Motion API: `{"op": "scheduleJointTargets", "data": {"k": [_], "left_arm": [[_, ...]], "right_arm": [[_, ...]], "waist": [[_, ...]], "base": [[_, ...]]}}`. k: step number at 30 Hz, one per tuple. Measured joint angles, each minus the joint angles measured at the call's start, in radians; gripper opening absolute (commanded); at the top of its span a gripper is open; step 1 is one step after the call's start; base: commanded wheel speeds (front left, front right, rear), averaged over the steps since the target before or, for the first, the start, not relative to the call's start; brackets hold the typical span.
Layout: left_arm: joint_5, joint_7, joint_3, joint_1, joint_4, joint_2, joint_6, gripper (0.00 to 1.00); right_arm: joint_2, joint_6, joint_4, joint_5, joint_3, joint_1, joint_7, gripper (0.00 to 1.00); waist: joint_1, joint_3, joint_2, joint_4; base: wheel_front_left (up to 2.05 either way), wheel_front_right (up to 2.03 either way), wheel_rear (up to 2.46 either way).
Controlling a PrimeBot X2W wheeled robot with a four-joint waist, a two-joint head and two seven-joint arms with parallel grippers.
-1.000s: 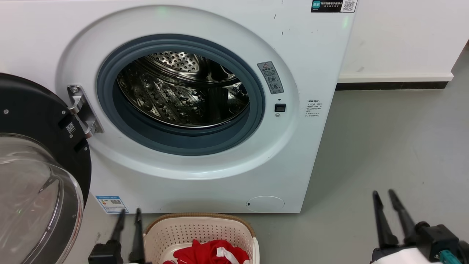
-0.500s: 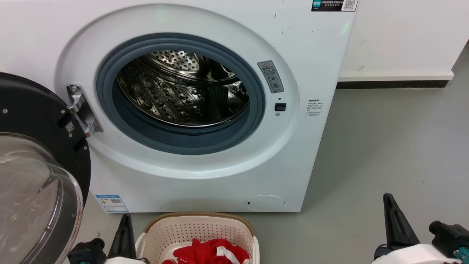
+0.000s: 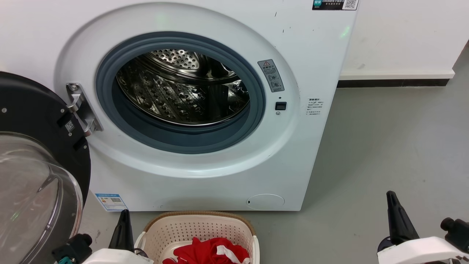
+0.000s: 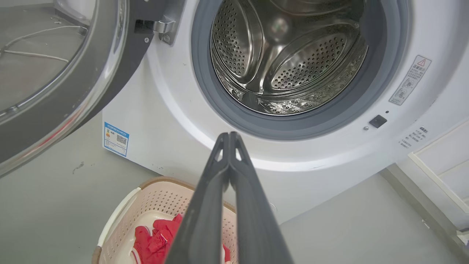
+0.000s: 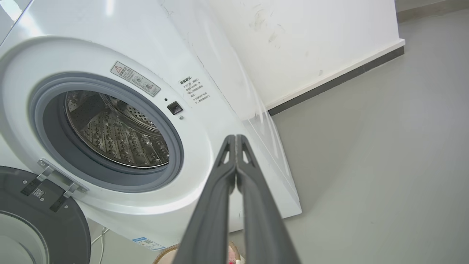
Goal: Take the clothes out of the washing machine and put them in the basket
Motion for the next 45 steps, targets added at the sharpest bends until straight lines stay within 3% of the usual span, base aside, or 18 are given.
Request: {"op": "scheduleJointTargets", "data": {"k": [19, 45], "left_arm": [[-0.281, 0.066, 0.020, -0.047, 0.021, -0.002, -0.034, 0.00], [-0.588, 0.137, 0.043, -0.097, 0.041, -0.005, -0.066, 0.00]], "right_arm": [[-0.003, 0.000, 0.021, 0.283, -0.011, -0.042, 0.065, 0.00], [-0.004, 0.000, 0.046, 0.594, -0.026, -0.090, 0.138, 0.00]], "waist": [[0.0000, 0.007, 0.0000, 0.003], [0.0000, 0.016, 0.0000, 0.007]], "base": [[0.00, 0.00, 0.00], [0.00, 0.00, 0.00]]}}
